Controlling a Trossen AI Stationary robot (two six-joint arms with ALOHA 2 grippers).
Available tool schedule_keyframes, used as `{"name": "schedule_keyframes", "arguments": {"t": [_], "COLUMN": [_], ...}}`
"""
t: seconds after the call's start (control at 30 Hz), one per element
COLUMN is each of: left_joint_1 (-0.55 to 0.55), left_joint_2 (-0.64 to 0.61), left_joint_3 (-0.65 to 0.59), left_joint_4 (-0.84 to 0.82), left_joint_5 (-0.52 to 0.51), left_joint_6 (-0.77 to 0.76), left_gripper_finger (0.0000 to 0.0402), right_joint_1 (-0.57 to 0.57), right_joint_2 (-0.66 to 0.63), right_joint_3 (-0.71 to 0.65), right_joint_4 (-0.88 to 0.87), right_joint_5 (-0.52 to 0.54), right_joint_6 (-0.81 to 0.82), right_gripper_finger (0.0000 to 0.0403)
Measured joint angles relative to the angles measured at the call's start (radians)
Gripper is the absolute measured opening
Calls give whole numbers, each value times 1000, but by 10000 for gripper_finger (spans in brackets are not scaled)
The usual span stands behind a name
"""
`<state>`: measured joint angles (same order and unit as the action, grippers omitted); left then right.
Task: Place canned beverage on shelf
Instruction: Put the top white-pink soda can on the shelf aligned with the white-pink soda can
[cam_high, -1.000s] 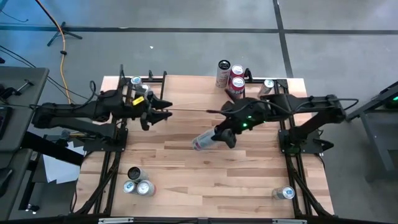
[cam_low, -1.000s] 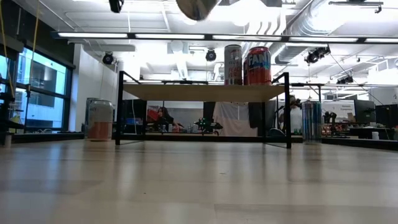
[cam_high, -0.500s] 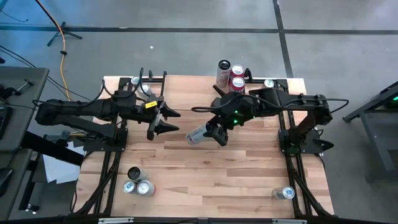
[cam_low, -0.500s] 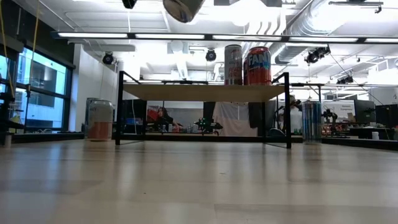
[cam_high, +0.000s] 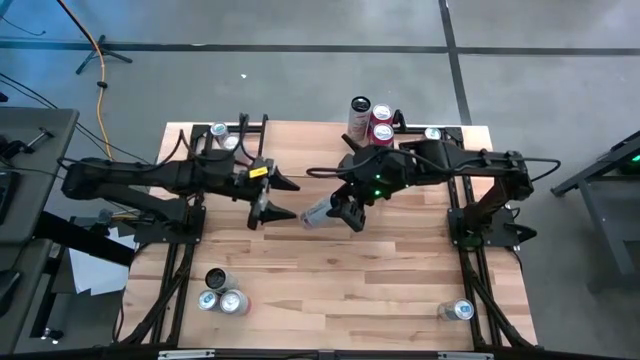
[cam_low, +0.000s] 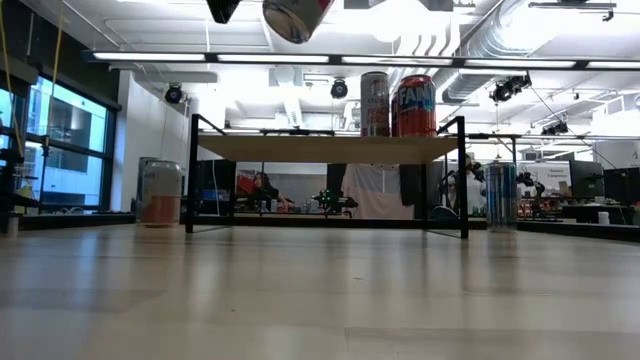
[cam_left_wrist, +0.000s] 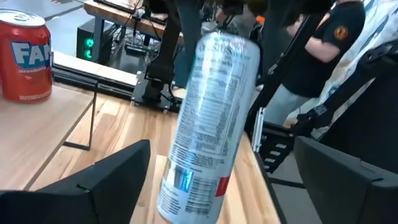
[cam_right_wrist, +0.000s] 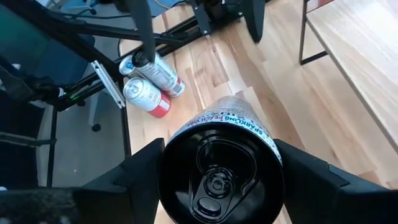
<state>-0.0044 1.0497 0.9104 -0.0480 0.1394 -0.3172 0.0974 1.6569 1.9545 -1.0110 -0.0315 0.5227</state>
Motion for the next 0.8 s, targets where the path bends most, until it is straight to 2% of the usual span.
{"name": "schedule_keyframes", "arguments": {"t": [0.2,0.37,0.57,0.8], "left_joint_1": [-1,-1,-1,-3], "left_joint_2": [22,71,142,208], "left_joint_3": [1,1,1,1], "left_joint_4": [-43,4,116,130], "left_joint_5": [-3,-10,43,120], "left_joint_6": [-19,-13,39,42], "left_gripper_finger": [367,368,367,366], "right_joint_1": [-7,-14,-15,-17], "right_joint_2": [0,0,10,24], "right_joint_3": [-1,-2,-2,-3], "right_joint_4": [3,7,50,68], "right_joint_5": [-1,-11,-51,-56], "right_joint_6": [-7,-9,-28,-55], "right_gripper_finger": [246,246,246,246]}}
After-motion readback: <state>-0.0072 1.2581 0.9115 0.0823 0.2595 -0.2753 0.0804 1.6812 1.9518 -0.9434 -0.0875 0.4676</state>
